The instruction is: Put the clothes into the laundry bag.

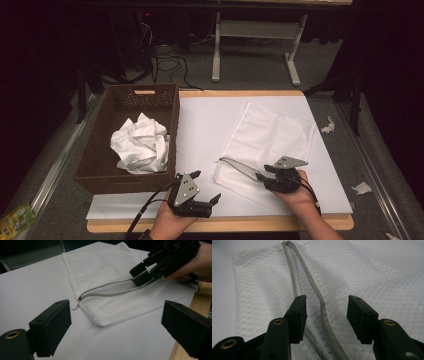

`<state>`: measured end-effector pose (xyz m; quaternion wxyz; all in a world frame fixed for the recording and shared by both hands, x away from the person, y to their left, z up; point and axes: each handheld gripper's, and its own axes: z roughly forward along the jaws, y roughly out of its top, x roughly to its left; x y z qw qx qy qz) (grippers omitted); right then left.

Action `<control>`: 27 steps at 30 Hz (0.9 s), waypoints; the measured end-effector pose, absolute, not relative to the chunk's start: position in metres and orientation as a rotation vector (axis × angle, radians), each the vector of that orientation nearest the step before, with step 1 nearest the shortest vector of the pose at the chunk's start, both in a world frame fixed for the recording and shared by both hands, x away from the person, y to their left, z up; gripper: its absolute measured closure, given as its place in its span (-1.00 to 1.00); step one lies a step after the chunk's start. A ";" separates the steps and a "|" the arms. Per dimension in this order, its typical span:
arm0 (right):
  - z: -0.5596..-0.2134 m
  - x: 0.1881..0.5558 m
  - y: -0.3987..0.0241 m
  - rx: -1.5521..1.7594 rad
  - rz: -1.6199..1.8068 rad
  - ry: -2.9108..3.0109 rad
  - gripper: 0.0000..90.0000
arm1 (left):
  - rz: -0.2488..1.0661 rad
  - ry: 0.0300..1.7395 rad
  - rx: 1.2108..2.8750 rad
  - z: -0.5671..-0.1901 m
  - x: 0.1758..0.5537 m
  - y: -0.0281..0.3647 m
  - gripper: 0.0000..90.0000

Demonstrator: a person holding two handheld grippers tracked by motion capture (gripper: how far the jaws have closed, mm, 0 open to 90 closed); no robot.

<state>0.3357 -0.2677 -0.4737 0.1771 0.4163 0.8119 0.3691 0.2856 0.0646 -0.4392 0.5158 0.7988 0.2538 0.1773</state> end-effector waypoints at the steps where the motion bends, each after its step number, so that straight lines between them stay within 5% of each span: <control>1: -0.475 0.336 -0.267 1.178 1.035 2.299 0.12 | 0.424 0.610 1.917 -0.439 0.286 0.065 -0.79; 8: -0.479 0.343 -0.270 1.221 0.957 2.283 0.21 | 0.420 0.606 1.917 -0.439 0.286 0.064 -0.79; 15: -0.475 0.343 -0.274 1.208 0.972 2.252 0.68 | 0.420 0.609 1.914 -0.439 0.286 0.065 -0.79; 27: -0.468 0.334 -0.283 1.210 1.025 2.231 0.62 | 0.410 0.619 1.919 -0.441 0.288 0.065 -0.79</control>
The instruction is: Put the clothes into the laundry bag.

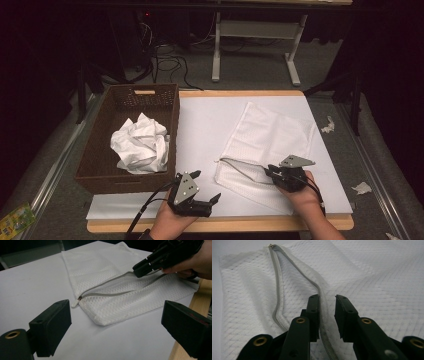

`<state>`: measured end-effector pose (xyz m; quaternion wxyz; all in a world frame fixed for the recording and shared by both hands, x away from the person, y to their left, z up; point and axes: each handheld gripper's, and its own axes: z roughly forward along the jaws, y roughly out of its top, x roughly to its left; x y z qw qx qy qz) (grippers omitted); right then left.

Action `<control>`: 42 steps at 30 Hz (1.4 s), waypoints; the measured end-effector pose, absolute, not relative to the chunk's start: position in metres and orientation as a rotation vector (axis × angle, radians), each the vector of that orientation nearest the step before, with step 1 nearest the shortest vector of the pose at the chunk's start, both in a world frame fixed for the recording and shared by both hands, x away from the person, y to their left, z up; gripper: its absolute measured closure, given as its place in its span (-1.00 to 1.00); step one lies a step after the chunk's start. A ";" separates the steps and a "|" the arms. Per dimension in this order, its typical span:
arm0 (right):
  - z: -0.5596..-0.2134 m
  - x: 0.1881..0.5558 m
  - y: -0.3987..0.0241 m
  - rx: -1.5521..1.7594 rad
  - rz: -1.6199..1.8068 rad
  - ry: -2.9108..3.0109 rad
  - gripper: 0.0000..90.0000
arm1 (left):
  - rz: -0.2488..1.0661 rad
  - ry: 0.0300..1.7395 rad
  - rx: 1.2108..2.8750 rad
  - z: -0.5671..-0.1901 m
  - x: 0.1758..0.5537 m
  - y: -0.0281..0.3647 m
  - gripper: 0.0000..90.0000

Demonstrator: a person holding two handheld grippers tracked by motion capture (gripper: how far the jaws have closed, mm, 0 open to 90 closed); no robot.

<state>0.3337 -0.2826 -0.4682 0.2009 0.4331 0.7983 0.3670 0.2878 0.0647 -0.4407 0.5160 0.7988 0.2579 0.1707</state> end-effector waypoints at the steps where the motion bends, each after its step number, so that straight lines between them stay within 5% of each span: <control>1: -0.469 0.334 -0.282 1.210 1.030 2.232 0.58 | 0.408 0.622 1.917 -0.441 0.288 0.065 -0.79; 10: -0.476 0.338 -0.272 1.189 0.961 2.277 0.38 | 0.406 0.628 1.912 -0.440 0.289 0.067 -0.78; 19: -0.472 0.341 -0.279 1.212 0.982 2.244 0.95 | 0.409 0.629 1.903 -0.439 0.289 0.068 -0.78; 42: -0.414 0.342 -0.278 1.239 1.283 2.044 1.00 | 0.435 0.615 1.849 -0.432 0.286 0.074 -0.72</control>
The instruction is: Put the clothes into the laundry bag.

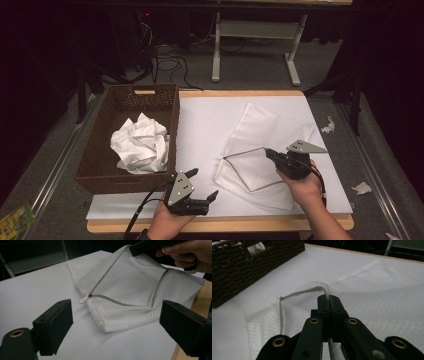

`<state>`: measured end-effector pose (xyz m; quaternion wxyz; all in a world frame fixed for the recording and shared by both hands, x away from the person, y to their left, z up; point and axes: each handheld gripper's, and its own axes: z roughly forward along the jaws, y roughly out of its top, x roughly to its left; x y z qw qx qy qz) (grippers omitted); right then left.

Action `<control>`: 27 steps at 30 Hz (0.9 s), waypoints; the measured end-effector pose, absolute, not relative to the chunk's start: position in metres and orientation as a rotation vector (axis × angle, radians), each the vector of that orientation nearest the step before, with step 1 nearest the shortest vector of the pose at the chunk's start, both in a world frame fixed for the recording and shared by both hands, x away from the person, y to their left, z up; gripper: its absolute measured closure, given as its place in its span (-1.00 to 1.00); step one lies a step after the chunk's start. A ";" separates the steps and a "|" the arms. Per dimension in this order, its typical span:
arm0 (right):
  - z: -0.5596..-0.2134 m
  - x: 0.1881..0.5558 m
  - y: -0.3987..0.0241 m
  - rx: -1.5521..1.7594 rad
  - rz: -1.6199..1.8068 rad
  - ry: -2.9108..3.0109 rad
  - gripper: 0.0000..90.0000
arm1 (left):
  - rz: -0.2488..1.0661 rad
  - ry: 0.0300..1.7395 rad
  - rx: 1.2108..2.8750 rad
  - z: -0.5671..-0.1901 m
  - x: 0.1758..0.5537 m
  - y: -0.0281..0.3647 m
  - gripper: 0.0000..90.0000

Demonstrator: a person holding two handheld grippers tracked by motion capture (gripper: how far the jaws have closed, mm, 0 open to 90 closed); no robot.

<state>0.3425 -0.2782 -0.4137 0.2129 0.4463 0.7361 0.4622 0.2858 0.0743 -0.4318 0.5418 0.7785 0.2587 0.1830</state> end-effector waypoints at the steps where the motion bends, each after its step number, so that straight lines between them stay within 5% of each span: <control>1: -0.415 0.341 -0.278 1.237 1.305 2.028 1.00 | 0.446 0.613 1.843 -0.431 0.285 0.075 -0.70; 27: -0.423 0.330 -0.289 1.227 1.407 1.955 0.99 | 0.523 0.666 1.750 -0.400 0.281 0.098 -0.68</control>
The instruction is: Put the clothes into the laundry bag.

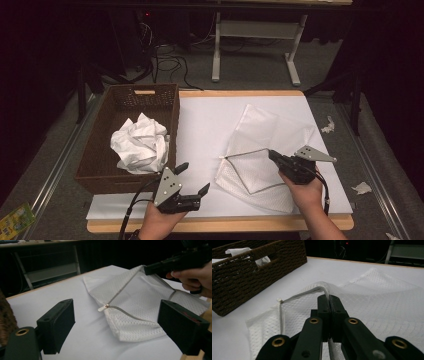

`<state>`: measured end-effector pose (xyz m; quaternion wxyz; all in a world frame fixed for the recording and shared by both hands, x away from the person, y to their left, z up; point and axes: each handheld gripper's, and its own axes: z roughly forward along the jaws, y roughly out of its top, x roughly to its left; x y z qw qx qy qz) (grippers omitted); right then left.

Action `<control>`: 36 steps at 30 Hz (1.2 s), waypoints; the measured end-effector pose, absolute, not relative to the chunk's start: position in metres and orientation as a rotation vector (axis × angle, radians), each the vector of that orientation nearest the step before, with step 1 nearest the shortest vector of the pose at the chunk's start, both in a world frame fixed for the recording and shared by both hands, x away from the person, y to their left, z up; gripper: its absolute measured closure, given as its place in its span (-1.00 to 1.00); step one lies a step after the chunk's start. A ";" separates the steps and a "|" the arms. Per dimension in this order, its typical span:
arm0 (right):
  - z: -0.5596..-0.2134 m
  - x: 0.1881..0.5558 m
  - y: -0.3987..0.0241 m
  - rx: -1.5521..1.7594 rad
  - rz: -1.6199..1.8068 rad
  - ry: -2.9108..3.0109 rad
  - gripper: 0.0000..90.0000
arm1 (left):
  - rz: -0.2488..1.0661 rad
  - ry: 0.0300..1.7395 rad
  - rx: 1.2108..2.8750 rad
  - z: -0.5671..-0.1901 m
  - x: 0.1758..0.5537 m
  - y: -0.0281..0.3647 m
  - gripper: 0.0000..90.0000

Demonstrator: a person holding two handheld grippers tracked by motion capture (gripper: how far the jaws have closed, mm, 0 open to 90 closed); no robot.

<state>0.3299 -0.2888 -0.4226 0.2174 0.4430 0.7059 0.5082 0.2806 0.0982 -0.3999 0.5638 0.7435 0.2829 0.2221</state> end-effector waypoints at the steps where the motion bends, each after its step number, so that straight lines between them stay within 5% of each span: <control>1: -0.423 0.330 -0.289 1.230 1.405 1.956 0.99 | 0.536 0.673 1.740 -0.397 0.281 0.101 -0.68; 15: -0.424 0.331 -0.290 1.225 1.401 1.964 0.98 | 0.683 0.840 1.665 -0.377 0.289 0.144 -0.97; 36: -0.423 0.332 -0.295 1.222 1.397 1.955 0.97 | 0.852 1.049 1.541 -0.369 0.300 0.226 -0.99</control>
